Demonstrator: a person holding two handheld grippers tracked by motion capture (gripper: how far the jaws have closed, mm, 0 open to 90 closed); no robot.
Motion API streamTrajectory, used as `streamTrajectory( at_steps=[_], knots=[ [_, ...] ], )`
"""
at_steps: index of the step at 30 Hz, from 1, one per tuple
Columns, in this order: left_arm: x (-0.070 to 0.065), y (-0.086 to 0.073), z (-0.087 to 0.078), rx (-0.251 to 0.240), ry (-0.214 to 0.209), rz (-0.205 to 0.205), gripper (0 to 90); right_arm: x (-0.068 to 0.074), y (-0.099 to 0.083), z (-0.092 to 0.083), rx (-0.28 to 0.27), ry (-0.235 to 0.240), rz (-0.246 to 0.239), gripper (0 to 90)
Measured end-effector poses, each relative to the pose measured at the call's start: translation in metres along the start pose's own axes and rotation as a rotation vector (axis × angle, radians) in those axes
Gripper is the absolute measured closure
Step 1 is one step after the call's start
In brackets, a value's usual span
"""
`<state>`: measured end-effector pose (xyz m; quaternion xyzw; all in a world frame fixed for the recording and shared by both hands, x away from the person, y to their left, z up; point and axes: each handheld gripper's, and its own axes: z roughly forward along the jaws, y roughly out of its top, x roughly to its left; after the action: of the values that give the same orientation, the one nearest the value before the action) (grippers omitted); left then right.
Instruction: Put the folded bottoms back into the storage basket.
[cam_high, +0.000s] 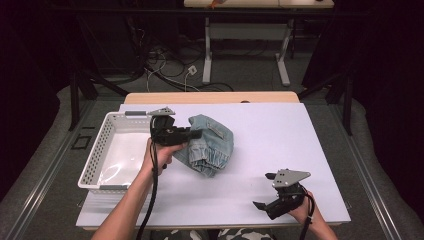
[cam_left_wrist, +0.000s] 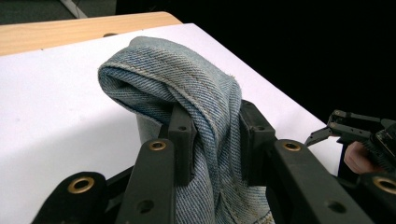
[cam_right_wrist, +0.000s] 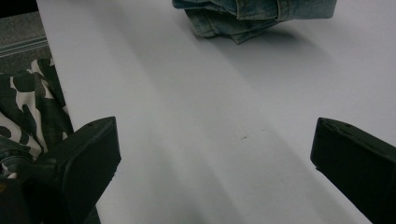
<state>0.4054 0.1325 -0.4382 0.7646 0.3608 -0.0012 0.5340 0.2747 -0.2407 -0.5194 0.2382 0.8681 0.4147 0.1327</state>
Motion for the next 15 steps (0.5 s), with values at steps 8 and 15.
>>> streamTrajectory(
  at_steps=[8, 15],
  knots=[
    [-0.001, 0.004, -0.010, -0.008, 0.019, 0.021, 71.4, 0.000, 0.000, 0.000, 0.000, 0.000, 0.001, 1.0],
    [-0.001, 0.009, -0.019, -0.001, 0.050, 0.039, 71.6, 0.000, 0.000, 0.000, 0.000, 0.001, 0.002, 1.0]
  ],
)
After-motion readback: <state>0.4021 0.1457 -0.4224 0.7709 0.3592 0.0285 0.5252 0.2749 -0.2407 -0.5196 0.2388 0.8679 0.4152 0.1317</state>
